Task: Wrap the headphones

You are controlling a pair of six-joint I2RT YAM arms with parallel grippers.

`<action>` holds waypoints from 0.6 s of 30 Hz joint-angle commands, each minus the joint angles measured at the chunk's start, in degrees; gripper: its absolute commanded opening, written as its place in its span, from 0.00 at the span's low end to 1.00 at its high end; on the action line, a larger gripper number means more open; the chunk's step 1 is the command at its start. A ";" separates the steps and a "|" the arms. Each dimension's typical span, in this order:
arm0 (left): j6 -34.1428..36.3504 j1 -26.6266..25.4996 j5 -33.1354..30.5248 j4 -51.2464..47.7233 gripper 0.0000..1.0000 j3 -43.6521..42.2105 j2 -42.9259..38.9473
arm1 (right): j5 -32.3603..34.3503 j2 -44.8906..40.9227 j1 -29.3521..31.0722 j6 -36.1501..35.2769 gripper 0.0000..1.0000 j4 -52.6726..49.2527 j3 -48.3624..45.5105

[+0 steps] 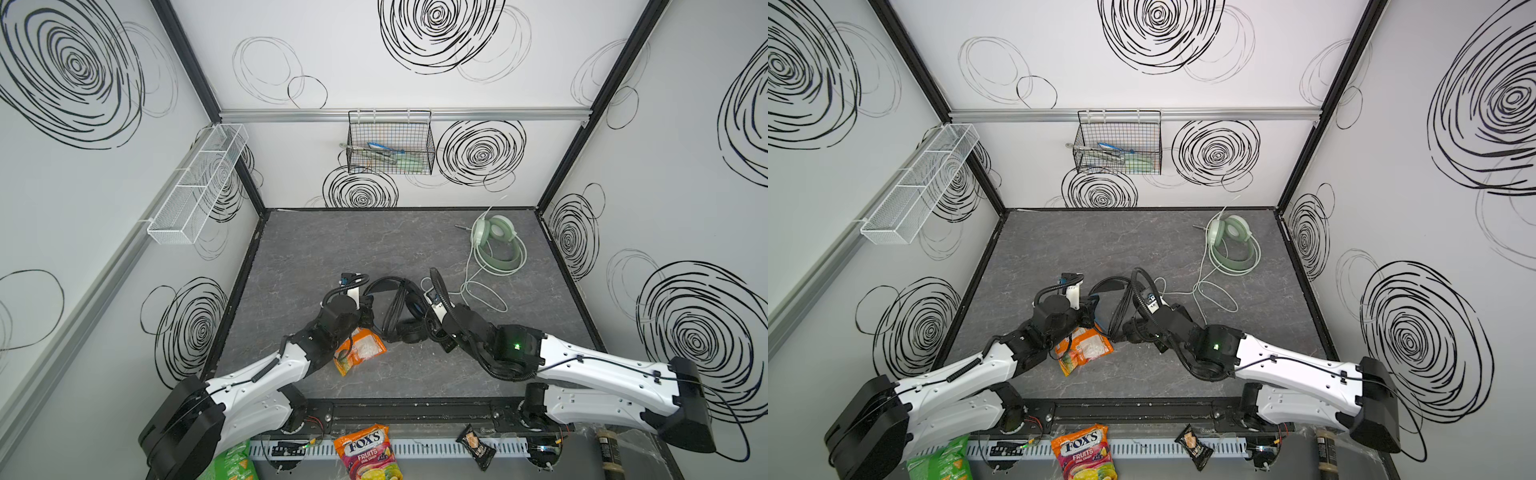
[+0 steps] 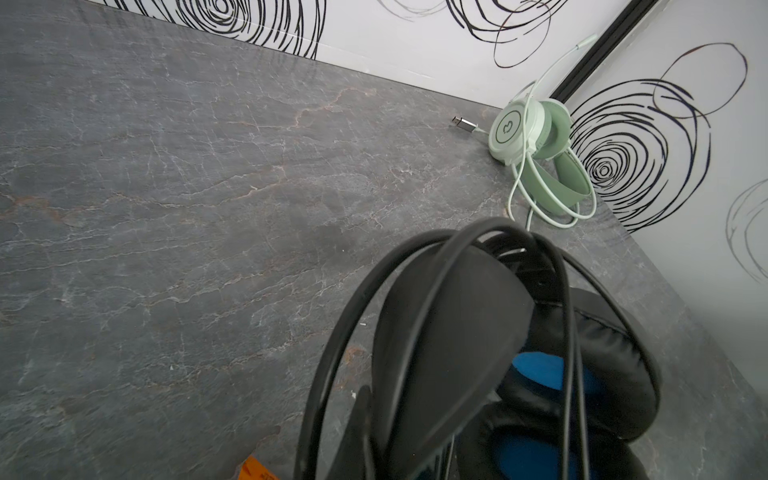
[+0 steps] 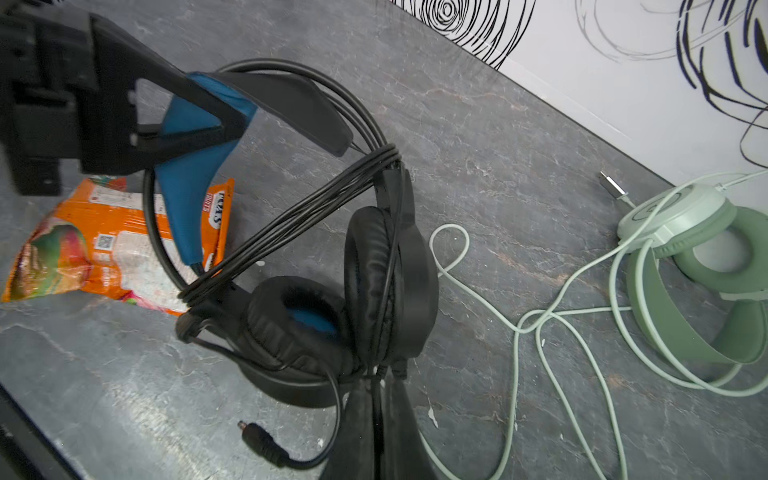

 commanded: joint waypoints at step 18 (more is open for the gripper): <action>-4.39 2.12 7.73 6.49 0.00 0.39 1.13 | -7.70 26.17 -4.51 -8.09 0.00 14.20 9.35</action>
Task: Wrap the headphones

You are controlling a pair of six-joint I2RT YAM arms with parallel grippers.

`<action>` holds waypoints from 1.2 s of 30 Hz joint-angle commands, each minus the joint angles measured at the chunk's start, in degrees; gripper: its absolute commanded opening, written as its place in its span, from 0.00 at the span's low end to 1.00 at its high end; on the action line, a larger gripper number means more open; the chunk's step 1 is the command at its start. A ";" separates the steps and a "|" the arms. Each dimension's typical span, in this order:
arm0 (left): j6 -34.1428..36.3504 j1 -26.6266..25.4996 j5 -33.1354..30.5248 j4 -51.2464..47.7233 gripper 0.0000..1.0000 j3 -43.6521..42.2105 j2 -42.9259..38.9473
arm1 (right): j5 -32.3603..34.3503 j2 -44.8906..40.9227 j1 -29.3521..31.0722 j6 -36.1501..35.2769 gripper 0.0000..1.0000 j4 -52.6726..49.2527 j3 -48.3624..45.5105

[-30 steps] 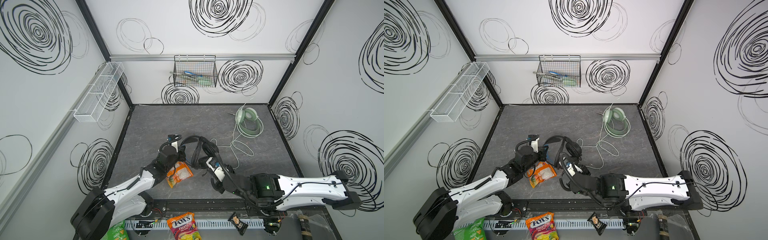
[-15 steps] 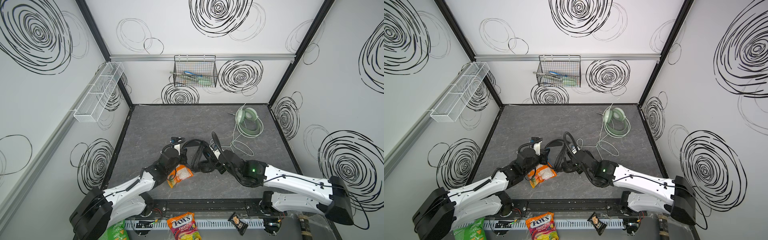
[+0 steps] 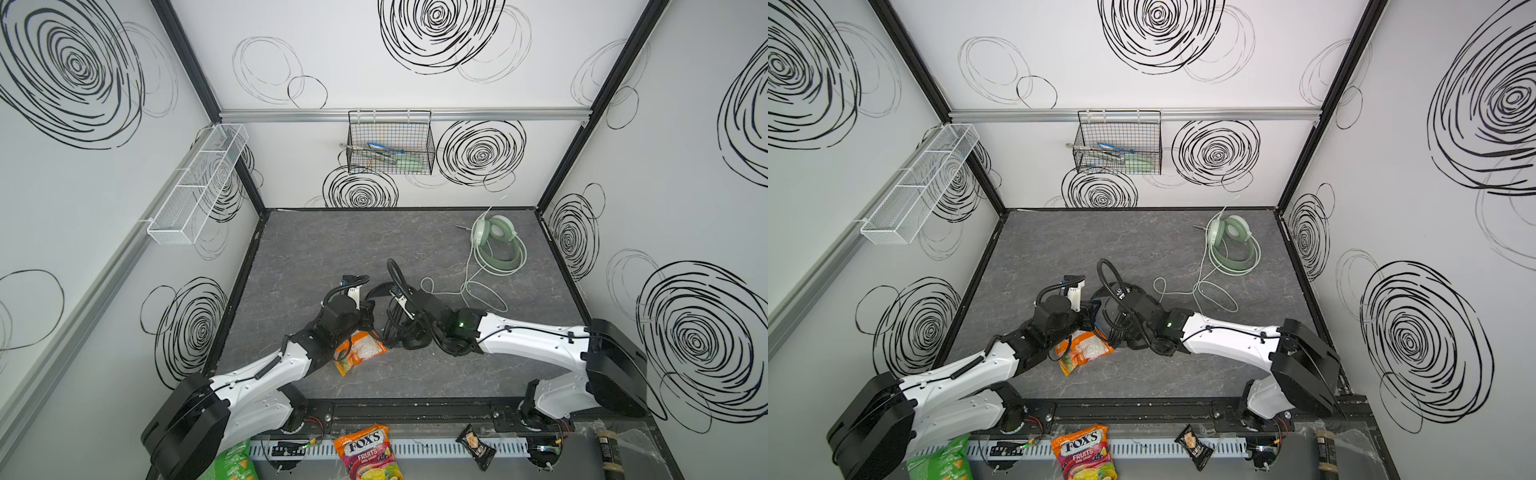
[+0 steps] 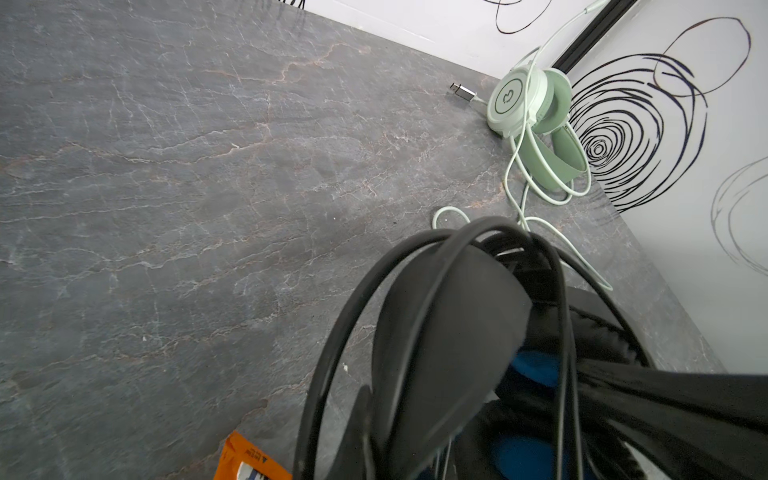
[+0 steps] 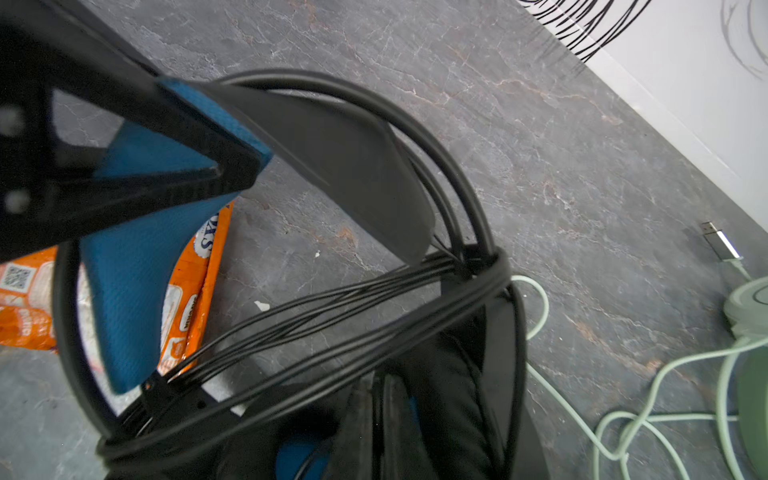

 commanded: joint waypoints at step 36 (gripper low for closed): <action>-2.84 2.63 2.85 8.95 0.00 1.64 3.93 | 6.38 -8.30 1.02 4.78 0.51 -4.97 -2.39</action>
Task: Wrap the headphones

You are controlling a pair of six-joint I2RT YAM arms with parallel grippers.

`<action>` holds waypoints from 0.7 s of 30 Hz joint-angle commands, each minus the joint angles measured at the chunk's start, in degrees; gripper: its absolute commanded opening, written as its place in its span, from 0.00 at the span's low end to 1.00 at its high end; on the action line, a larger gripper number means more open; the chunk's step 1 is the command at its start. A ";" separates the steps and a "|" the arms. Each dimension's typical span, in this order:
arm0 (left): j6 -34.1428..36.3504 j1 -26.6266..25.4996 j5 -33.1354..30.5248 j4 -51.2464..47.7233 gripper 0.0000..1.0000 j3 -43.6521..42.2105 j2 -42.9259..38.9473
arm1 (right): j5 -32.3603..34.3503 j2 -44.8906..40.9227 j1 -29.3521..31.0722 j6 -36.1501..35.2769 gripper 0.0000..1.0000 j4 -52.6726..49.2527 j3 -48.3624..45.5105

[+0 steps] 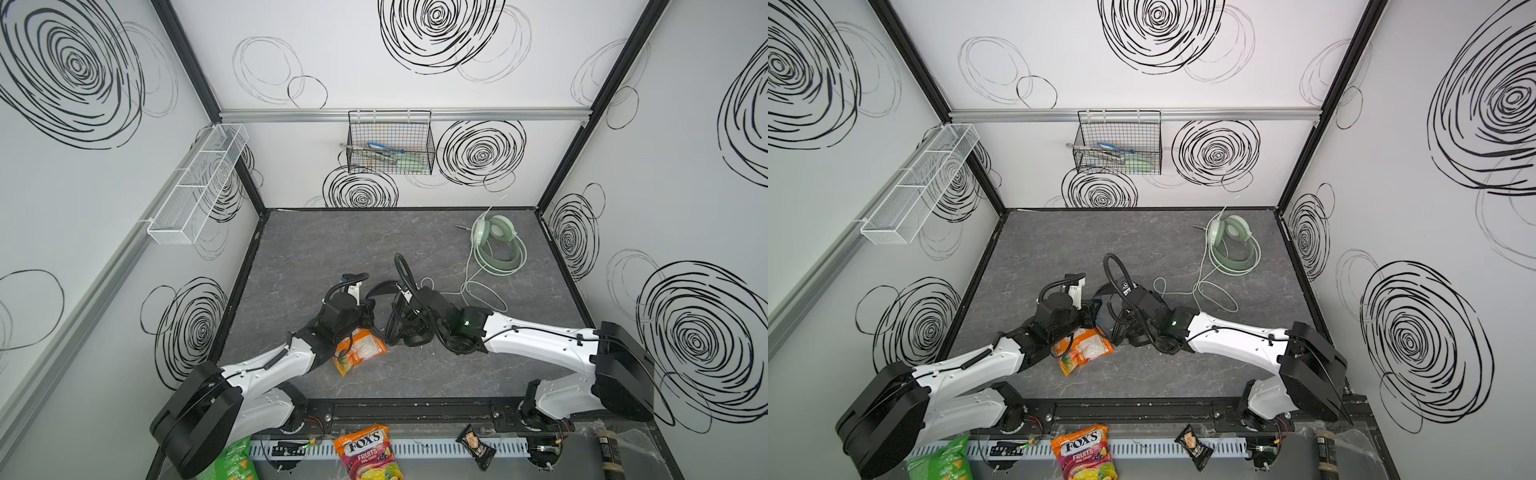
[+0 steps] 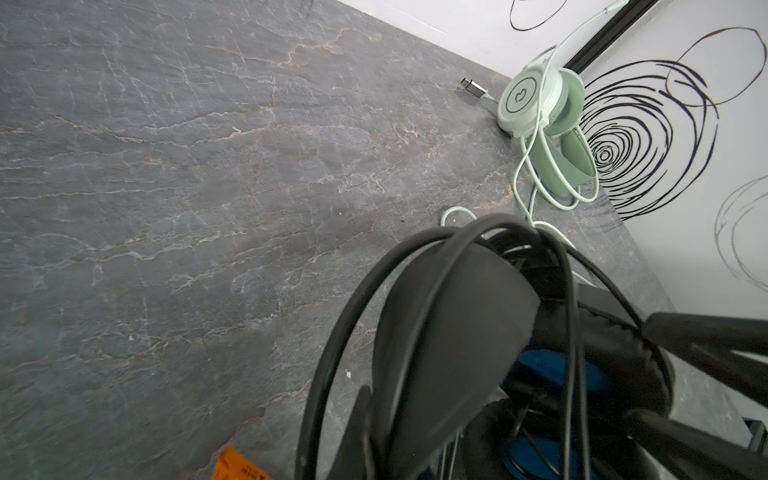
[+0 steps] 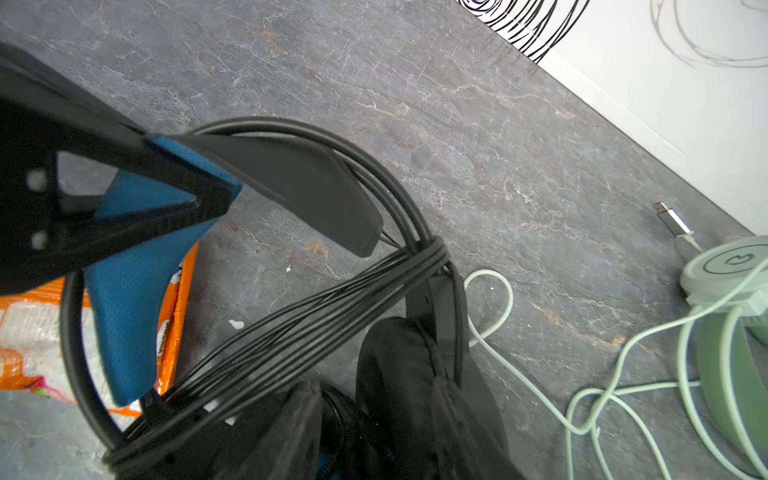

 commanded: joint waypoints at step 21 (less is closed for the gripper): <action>-6.14 11.60 11.40 4.68 0.00 14.20 8.36 | 1.55 -30.92 -3.71 1.44 0.97 -0.47 -7.04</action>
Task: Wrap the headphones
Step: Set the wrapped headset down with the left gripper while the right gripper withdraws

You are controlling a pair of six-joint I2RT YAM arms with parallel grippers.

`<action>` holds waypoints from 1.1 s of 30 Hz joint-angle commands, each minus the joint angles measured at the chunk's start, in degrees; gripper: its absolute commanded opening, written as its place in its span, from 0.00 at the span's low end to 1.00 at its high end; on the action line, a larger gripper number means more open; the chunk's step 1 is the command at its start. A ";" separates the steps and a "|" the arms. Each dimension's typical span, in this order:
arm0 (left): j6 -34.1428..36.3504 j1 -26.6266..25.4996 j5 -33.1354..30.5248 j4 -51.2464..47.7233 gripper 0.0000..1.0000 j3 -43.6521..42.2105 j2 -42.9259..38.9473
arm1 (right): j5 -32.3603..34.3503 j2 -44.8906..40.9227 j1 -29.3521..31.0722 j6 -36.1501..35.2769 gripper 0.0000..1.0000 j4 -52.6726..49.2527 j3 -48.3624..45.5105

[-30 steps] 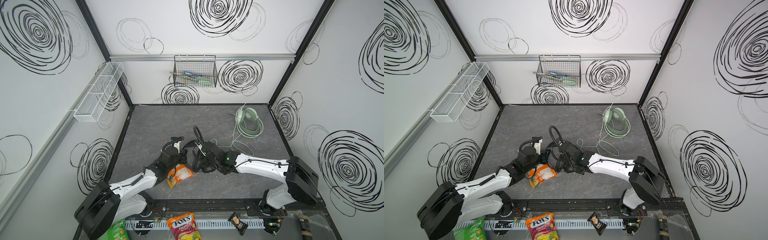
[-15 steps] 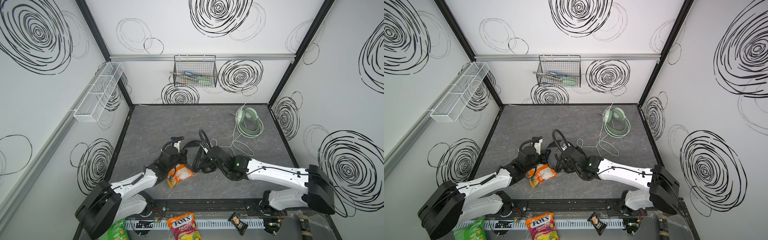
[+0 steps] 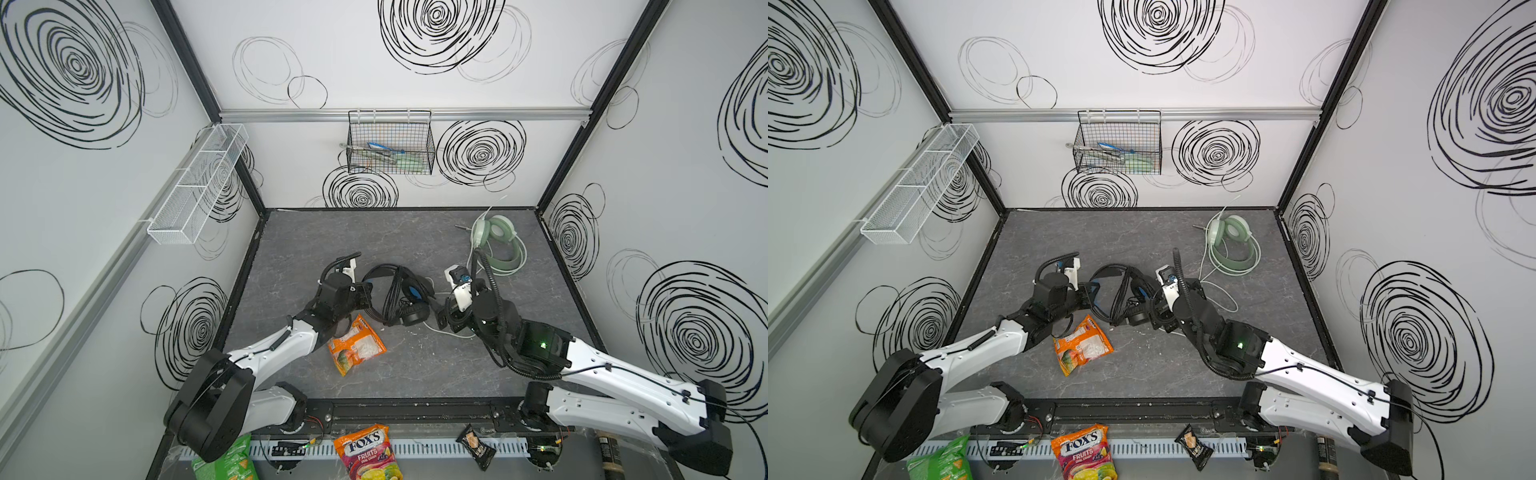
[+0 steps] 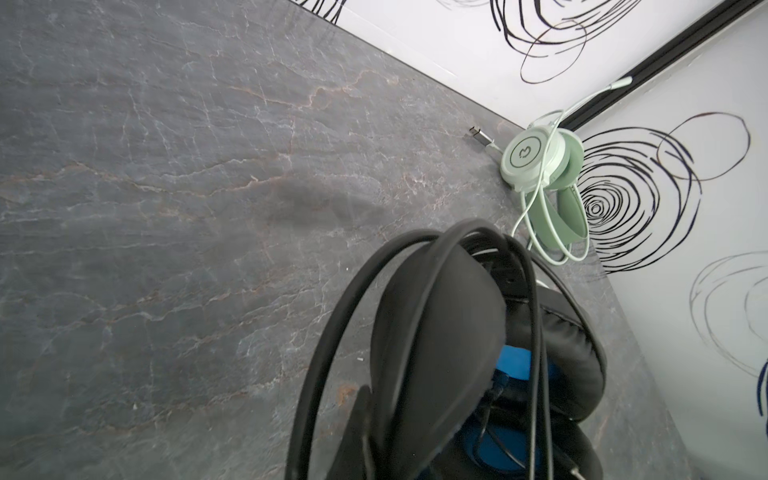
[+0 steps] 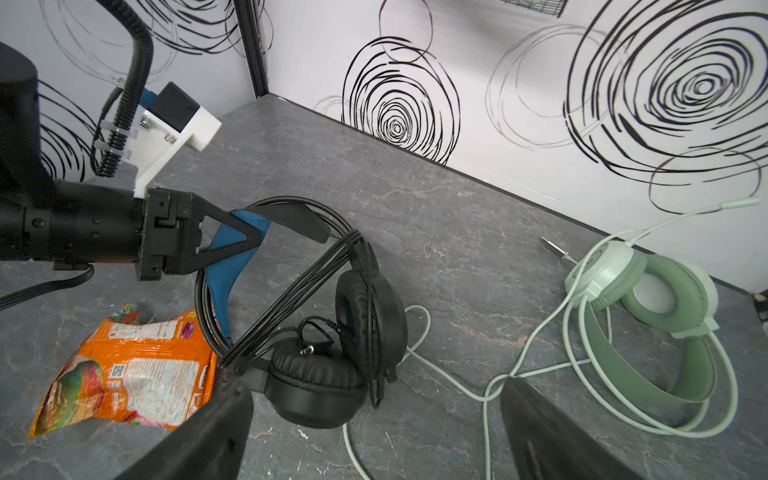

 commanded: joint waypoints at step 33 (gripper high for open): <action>0.83 18.65 20.97 -2.35 0.00 54.91 52.53 | -14.10 -6.21 -12.74 -0.25 0.97 9.09 -8.17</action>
